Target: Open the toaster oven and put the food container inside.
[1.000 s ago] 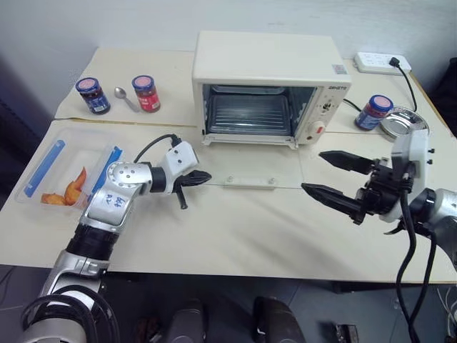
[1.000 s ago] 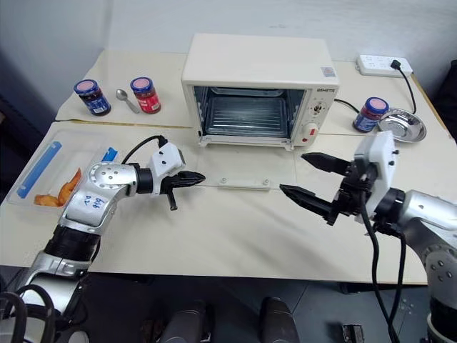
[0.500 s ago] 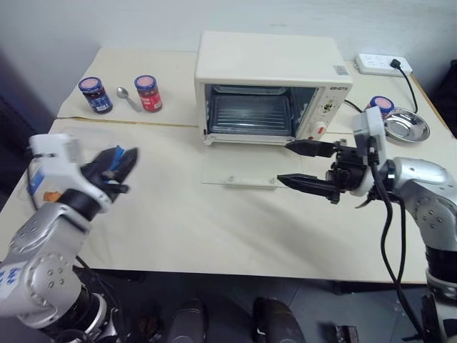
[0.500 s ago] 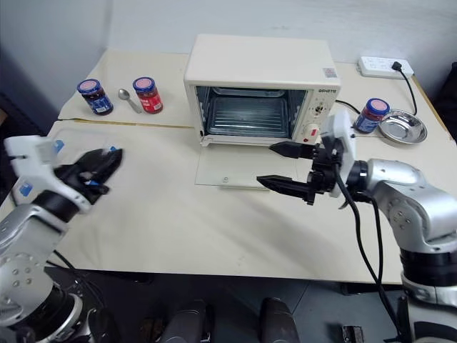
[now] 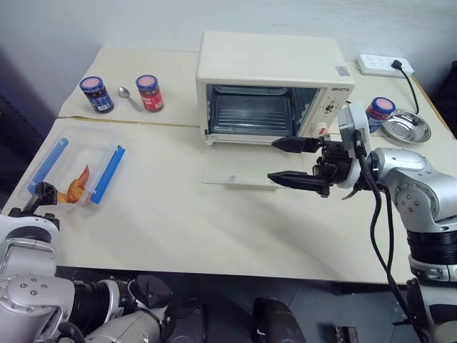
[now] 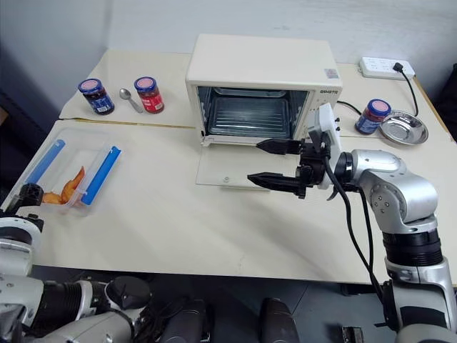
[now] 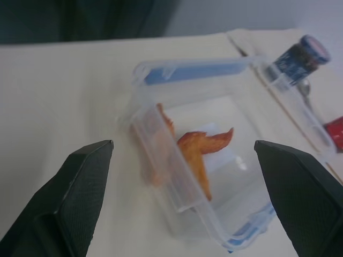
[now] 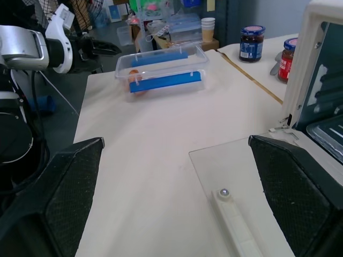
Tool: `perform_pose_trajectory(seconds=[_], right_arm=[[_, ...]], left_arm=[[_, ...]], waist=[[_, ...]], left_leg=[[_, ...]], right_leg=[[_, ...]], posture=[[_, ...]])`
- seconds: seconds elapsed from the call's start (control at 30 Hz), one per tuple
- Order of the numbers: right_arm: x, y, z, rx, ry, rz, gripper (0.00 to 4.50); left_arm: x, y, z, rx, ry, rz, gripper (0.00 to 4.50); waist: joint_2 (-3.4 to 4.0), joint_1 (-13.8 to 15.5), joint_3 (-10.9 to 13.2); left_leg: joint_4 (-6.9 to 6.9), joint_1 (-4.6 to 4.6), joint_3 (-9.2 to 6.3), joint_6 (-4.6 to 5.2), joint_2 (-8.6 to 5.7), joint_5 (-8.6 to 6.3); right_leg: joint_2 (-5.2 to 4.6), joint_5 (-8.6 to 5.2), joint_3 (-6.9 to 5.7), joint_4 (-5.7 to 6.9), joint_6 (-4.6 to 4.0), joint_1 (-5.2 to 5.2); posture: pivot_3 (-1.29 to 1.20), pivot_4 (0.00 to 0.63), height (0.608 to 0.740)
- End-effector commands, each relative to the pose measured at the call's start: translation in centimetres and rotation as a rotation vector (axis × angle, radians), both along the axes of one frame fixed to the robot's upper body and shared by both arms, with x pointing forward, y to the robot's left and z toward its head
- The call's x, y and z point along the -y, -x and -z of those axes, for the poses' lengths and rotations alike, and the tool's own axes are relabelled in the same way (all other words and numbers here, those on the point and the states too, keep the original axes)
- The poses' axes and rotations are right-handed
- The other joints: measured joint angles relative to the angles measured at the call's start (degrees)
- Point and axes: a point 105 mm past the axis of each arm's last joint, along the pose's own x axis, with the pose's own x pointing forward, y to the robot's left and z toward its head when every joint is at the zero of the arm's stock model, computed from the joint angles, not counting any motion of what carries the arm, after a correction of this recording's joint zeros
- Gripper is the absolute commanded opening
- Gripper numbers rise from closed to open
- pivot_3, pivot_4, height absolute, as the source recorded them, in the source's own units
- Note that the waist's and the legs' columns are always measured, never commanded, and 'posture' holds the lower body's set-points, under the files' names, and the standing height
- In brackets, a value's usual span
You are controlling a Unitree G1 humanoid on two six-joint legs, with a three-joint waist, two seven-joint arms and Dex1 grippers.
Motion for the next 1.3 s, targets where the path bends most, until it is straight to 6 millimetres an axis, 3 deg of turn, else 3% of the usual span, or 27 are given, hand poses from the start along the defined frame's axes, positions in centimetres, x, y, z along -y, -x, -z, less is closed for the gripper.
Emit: perform_pose_trajectory(seconds=[0.03,0.23,0.33,0.7,0.97,1.13,1.3], right_arm=[[0.4,0.9,-1.2,0.044,-0.024,0.023,4.5],[1.1,1.9,-1.2,0.038,-0.039,0.074,4.5],[1.6,2.1,-1.1,0.032,-0.034,0.11,4.5],[3.1,2.8,-1.2,0.014,-0.021,0.175,4.5],[4.2,3.4,-0.5,-0.05,-0.014,0.198,4.5],[5.2,3.1,0.3,-0.033,0.015,0.274,4.5],[6.2,3.4,1.3,-0.057,0.014,0.317,4.5]], left_arm=[[-0.7,-0.4,0.5,-0.019,0.061,-0.037,4.47],[-1.8,-1.8,1.7,-0.06,0.139,-0.044,4.47],[-3.1,-1.6,2.9,-0.105,0.189,-0.1,3.96],[-3.8,-2.5,2.7,-0.185,0.11,-0.038,0.99],[-2.6,-4.1,0.8,-0.24,-0.104,0.252,0.99],[0.7,-5.3,-0.8,-0.194,-0.272,0.6,0.99],[4.6,-5.3,-2.6,-0.152,-0.384,0.961,0.99]], waist=[[-0.01,-0.02,0.0],[-0.01,-0.02,0.01],[-0.01,-0.02,0.01],[-0.03,-0.14,0.0],[-0.03,-0.2,0.0],[-0.07,-0.15,-0.01],[-0.07,-0.02,-0.01]], left_leg=[[0.0,0.0,0.0,0.0,0.0,0.0],[-0.05,-0.02,0.01,-0.02,0.02,-0.01],[-0.04,-0.01,0.01,0.0,0.01,-0.02],[-0.15,0.07,0.03,-0.02,0.05,-0.03],[-0.22,0.07,0.03,-0.03,0.04,-0.02],[-0.22,0.06,0.03,-0.02,0.04,-0.03],[-0.2,0.04,-0.04,0.0,0.02,-0.03]], right_leg=[[0.0,0.0,0.01,0.0,0.0,-0.01],[0.0,0.0,0.03,0.02,0.0,-0.1],[-0.01,0.0,0.06,0.01,-0.01,-0.1],[0.01,0.01,0.13,0.04,-0.01,-0.16],[0.01,0.0,0.18,0.03,-0.02,-0.21],[0.0,0.0,0.17,0.01,-0.03,-0.21],[-0.05,0.0,0.19,0.01,-0.03,-0.2]], posture=[[0.0,0.15,0.74],[0.0,0.15,0.74],[0.0,0.15,0.74],[0.0,0.15,0.74],[0.0,0.15,0.74],[0.0,0.15,0.74],[0.0,0.15,0.74]])
